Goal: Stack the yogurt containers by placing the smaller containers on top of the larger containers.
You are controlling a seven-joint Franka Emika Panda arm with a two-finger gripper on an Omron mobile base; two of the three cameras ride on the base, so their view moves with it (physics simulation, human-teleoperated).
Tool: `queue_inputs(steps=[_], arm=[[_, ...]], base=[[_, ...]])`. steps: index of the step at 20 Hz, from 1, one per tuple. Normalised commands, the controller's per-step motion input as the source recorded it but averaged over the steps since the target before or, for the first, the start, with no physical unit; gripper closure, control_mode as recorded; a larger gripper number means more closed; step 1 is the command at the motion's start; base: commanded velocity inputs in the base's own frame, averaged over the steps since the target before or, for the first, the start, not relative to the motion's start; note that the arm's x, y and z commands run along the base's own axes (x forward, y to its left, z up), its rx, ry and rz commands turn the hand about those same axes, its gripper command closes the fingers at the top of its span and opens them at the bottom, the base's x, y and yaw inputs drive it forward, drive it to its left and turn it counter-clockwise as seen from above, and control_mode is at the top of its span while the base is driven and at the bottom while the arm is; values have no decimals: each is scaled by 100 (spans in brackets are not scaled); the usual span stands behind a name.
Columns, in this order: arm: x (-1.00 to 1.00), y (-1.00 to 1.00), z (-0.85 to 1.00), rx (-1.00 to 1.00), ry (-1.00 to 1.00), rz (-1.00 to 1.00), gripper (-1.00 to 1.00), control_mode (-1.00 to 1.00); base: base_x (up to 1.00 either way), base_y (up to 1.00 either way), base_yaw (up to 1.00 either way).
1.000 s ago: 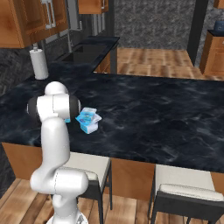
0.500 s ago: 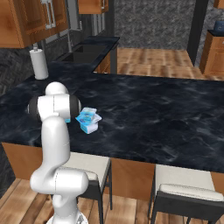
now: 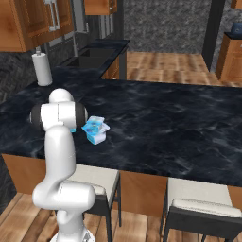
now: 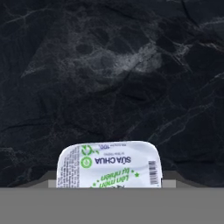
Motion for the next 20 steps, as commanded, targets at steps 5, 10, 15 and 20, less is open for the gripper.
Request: queue_inputs(steps=[5,10,15,20], arm=[[0,0,0,0,0,0,100,-100],[0,0,0,0,0,0,100,-100],[0,0,14,0,0,0,100,-100],[0,0,31,0,0,0,100,-100]], base=[[0,0,0],[0,0,0],[0,0,0],[0,0,0]])
